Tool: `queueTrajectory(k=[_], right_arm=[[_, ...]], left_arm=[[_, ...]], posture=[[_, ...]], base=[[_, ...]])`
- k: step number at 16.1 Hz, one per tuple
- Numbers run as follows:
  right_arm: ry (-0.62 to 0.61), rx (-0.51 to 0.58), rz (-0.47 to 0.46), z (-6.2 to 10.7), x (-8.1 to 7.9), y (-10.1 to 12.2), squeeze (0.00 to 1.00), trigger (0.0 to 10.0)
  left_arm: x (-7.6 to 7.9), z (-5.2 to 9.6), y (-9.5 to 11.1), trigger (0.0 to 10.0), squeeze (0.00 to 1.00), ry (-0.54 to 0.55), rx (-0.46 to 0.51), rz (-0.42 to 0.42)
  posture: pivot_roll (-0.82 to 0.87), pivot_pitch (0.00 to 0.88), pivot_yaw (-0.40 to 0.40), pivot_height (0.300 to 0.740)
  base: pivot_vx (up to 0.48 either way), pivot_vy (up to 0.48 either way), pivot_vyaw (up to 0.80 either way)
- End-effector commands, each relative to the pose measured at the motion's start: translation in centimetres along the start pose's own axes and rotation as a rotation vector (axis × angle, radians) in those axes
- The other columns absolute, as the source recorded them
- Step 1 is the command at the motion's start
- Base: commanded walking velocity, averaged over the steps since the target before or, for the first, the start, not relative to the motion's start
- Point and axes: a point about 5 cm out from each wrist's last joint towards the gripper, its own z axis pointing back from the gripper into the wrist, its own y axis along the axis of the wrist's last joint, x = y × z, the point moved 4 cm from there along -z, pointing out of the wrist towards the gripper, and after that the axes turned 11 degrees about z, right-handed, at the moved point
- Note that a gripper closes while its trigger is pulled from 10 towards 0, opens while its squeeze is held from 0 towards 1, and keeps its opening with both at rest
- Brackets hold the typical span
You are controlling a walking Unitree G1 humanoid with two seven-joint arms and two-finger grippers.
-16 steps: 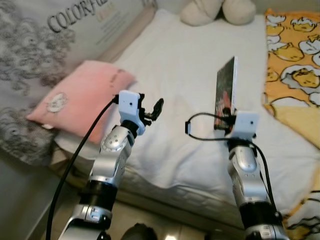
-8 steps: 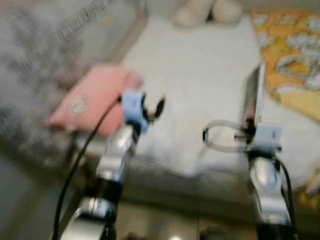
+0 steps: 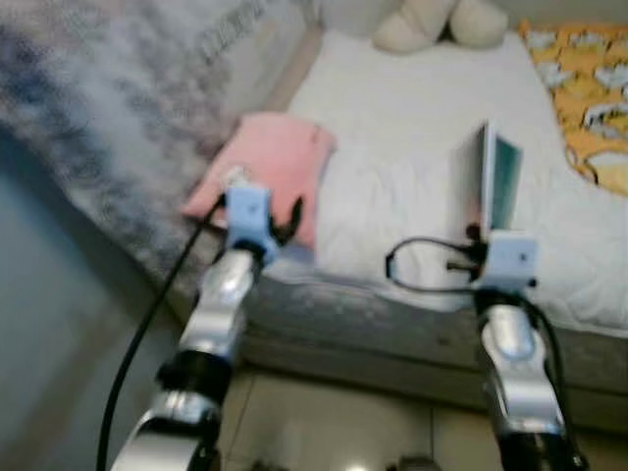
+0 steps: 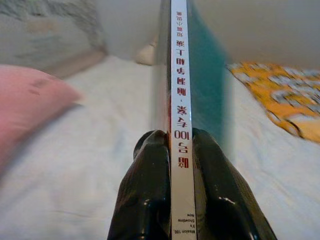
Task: Clean up the room
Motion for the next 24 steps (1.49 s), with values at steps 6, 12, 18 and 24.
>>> queueTrajectory(k=[6, 12, 18, 24], right_arm=[[0.067, 0.04, -0.03, -1.0, -1.6, 1.4, 0.0, 0.0], [0.067, 0.037, -0.035, -1.2, -1.5, 1.2, 0.0, 0.0], [0.033, 0.08, -0.011, -1.9, -0.5, 2.3, 0.0, 0.0], [0.082, 0.063, -0.398, -4.2, -0.9, 4.3, 0.0, 0.0]], left_arm=[[0.3, -0.3, 0.9, 10.0, 0.0, 0.036, 0.05, 0.013], [0.8, -0.3, 1.4, 10.0, 0.0, 0.004, 0.07, -0.048], [1.5, -0.3, 1.5, 10.0, 0.0, -0.024, 0.081, -0.036], [1.8, -0.1, 3.0, 10.0, 0.0, -0.027, 0.149, -0.048]], posture=[[-0.19, 0.0, 0.104, 0.74], [-0.18, 0.0, 0.104, 0.74], [-0.18, 0.0, 0.1, 0.74], [-0.16, 0.0, 0.107, 0.74]], base=[[0.454, 0.0, 0.0], [0.455, 0.0, 0.0], [0.452, 0.0, 0.0], [0.299, 0.0, 0.0]])
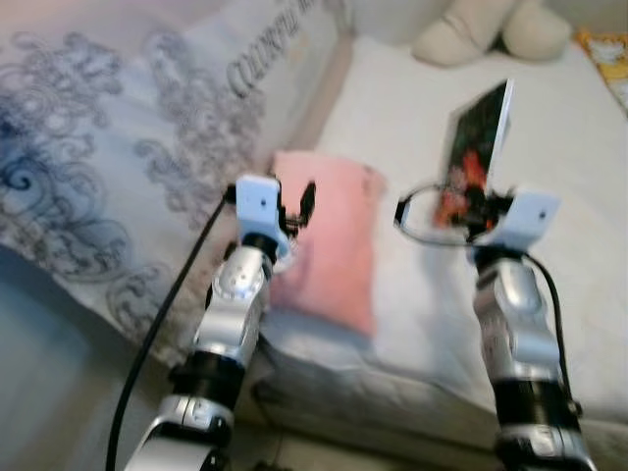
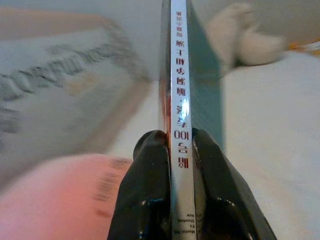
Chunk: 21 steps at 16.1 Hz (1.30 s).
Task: Clean up the room
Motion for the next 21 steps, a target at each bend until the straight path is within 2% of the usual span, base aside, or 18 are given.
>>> queueTrajectory(k=[1, 2, 3, 4, 5, 6, 7, 9, 10, 12, 14, 15, 17, 21], right_arm=[[0.009, -0.051, -0.124, -0.4, -0.2, -0.7, 0.0, 0.0], [-0.034, -0.162, -0.299, -0.7, 1.1, -2.8, 0.0, 0.0], [-0.063, -0.236, -0.459, -0.6, 1.9, -4.5, 0.0, 0.0], [-0.048, -0.328, -0.536, -0.2, 2.2, -6.6, 0.0, 0.0], [-0.031, -0.422, -0.573, 0.6, 2.4, -8.9, 0.0, 0.0], [0.012, -0.514, -0.53, 2.0, 2.6, -11.2, 0.0, 0.0], [0.005, -0.56, -0.497, 2.7, 3.0, -12.2, 0.0, 0.0], [0.016, -0.677, -0.345, 4.3, 4.5, -14.2, 0.0, 0.0], [-0.005, -0.715, -0.252, 4.7, 5.8, -14.5, 0.0, 0.0], [-0.001, -0.711, -0.152, 4.2, 6.8, -13.8, 0.0, 0.0], [-0.007, -0.685, 0.093, 3.1, 8.7, -12.4, 0.0, 0.0], [-0.016, -0.678, 0.137, 3.0, 9.0, -12.2, 0.0, 0.0], [-0.05, -0.66, 0.158, 2.9, 9.2, -12.1, 0.0, 0.0], [-0.077, -0.656, 0.09, 3.2, 7.6, -13.2, 0.0, 0.0]], left_arm=[[-0.4, 0.0, 0.9, 10.0, 0.0, 0.0, 0.026, -0.024], [0.1, -0.2, 1.6, 10.0, 0.0, -0.035, 0.042, -0.077], [0.6, -0.2, 2.1, 10.0, 0.0, -0.065, 0.054, -0.063], [1.0, -0.3, 2.3, 10.0, 0.0, -0.089, 0.05, -0.04], [1.3, -0.4, 2.5, 10.0, 0.0, -0.107, 0.044, -0.031], [1.6, -0.5, 2.6, 10.0, 0.0, -0.114, 0.039, -0.012], [1.7, -0.5, 2.6, 10.0, 0.0, -0.12, 0.034, -0.003], [2.6, -0.5, 2.5, 10.0, 0.0, -0.149, 0.015, 0.024], [3.3, -0.5, 2.4, 10.0, 0.0, -0.169, 0.008, 0.034], [3.8, -0.4, 2.4, 10.0, 0.0, -0.182, 0.007, 0.042], [4.0, -0.1, 2.2, 10.0, 0.0, -0.183, 0.0, 0.054], [3.9, -0.1, 2.1, 10.0, 0.0, -0.18, -0.001, 0.054], [3.6, -0.1, 2.2, 10.0, 0.0, -0.171, 0.0, 0.05], [3.6, -0.1, 2.4, 10.0, 0.0, -0.179, 0.002, 0.046]], posture=[[-0.14, 0.0, 0.113, 0.74], [-0.13, 0.0, 0.121, 0.74], [-0.12, 0.0, 0.127, 0.74], [-0.12, 0.0, 0.131, 0.74], [-0.11, 0.0, 0.14, 0.74], [-0.1, 0.0, 0.149, 0.74], [-0.1, 0.0, 0.152, 0.74], [-0.1, 0.0, 0.16, 0.74], [-0.09, 0.0, 0.161, 0.74], [-0.09, 0.0, 0.158, 0.74], [-0.09, 0.0, 0.153, 0.74], [-0.09, 0.0, 0.14, 0.74], [-0.09, 0.0, 0.136, 0.74], [-0.09, 0.0, 0.15, 0.74]], base=[[0.0, 0.0, 0.0], [0.0, 0.0, 0.0], [0.0, 0.0, 0.0], [0.0, 0.0, 0.0], [0.0, 0.0, 0.0], [0.0, 0.0, 0.0], [0.0, 0.0, 0.0], [0.0, 0.0, 0.0], [0.0, 0.0, 0.0], [0.0, 0.0, 0.0], [0.0, 0.0, 0.0], [0.0, 0.0, 0.0], [0.0, 0.0, 0.0], [0.0, 0.0, 0.0]])
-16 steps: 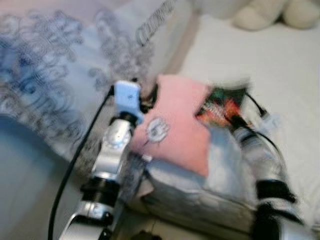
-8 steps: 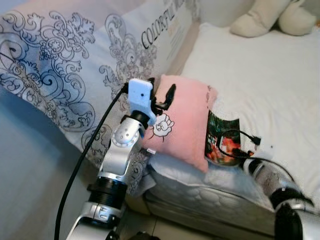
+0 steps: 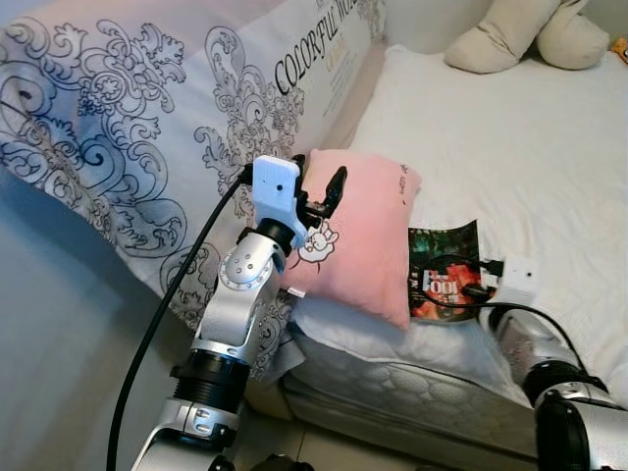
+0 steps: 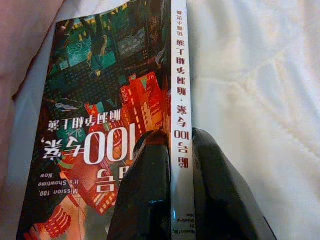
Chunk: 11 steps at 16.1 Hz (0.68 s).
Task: Clean up the room
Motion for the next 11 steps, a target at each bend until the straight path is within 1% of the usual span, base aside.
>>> queueTrajectory(k=[1, 2, 3, 5, 6, 9, 10, 11], right_arm=[[0.002, 0.024, -0.042, -0.2, -0.8, 0.8, 0.0, 0.0], [-0.011, 0.033, -0.127, -0.3, -1.2, 0.9, 0.0, 0.0], [-0.016, 0.037, -0.144, -0.4, -1.4, 1.0, 0.0, 0.0], [-0.016, 0.044, -0.132, -0.5, -2.2, 1.3, 0.0, 0.0], [-0.017, 0.048, -0.126, -0.6, -2.4, 1.5, 0.0, 0.0], [-0.013, 0.049, -0.107, -0.6, -2.8, 1.9, 0.0, 0.0], [-0.013, 0.045, -0.079, -0.7, -2.7, 2.0, 0.0, 0.0], [-0.012, 0.045, -0.065, -0.7, -2.6, 2.2, 0.0, 0.0]], left_arm=[[0.0, 0.2, 0.3, 10.0, 0.0, -0.011, 0.003, -0.004], [1.0, 0.4, 0.1, 10.0, 0.0, -0.069, -0.009, 0.011], [1.5, 0.5, 0.0, 10.0, 0.0, -0.102, -0.021, 0.016], [3.0, 1.1, -0.5, 10.0, 0.0, -0.192, -0.063, 0.017], [3.5, 1.5, -0.7, 10.0, 0.0, -0.229, -0.083, 0.031], [4.6, 2.6, -1.5, 10.0, 0.0, -0.328, -0.165, 0.056], [5.0, 3.6, -2.5, 10.0, 0.0, -0.417, -0.248, 0.032], [5.0, 4.1, -2.9, 10.0, 0.0, -0.445, -0.288, 0.018]], posture=[[-0.09, 0.0, 0.15, 0.74], [-0.09, 0.0, 0.158, 0.74], [-0.08, 0.0, 0.165, 0.74], [-0.06, 0.0, 0.162, 0.74], [-0.05, 0.0, 0.158, 0.74], [-0.04, 0.0, 0.149, 0.74], [-0.03, 0.0, 0.14, 0.74], [-0.03, 0.001, 0.137, 0.74]], base=[[0.0, 0.0, 0.0], [0.0, 0.0, 0.0], [0.0, 0.0, 0.0], [0.0, 0.0, 0.0], [0.0, 0.0, 0.0], [0.0, 0.0, 0.0], [0.0, 0.0, 0.0], [0.0, 0.0, 0.0]])
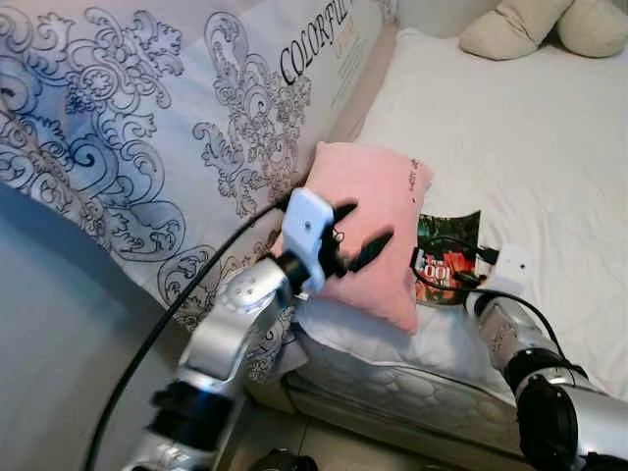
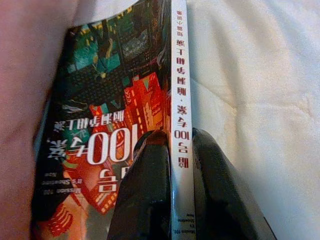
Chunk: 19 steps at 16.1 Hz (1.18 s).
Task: Clean up the room
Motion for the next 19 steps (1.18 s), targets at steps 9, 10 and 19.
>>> queueTrajectory(k=[9, 10, 19], right_arm=[[0.008, -0.037, 0.097, -0.1, -0.7, -0.3, 1.0, 10.0], [0.004, -0.036, 0.115, -0.1, -0.6, -0.3, 1.0, 10.0], [-0.024, 0.008, 0.166, -0.2, -0.1, 0.9, 1.0, 10.0]], left_arm=[[1.3, 0.4, -0.1, 10.0, 0.0, -0.081, -0.061, -0.013], [1.2, 0.4, 0.0, 10.0, 0.0, -0.08, -0.066, -0.019], [-2.1, 1.0, -2.2, 10.0, 0.0, 0.076, -0.259, -0.058]], posture=[[-0.03, 0.0, 0.135, 0.74], [-0.03, 0.0, 0.135, 0.74], [-0.04, 0.0, 0.132, 0.74]], base=[[0.0, 0.0, 0.0], [0.0, 0.0, 0.0], [0.0, 0.0, 0.0]])
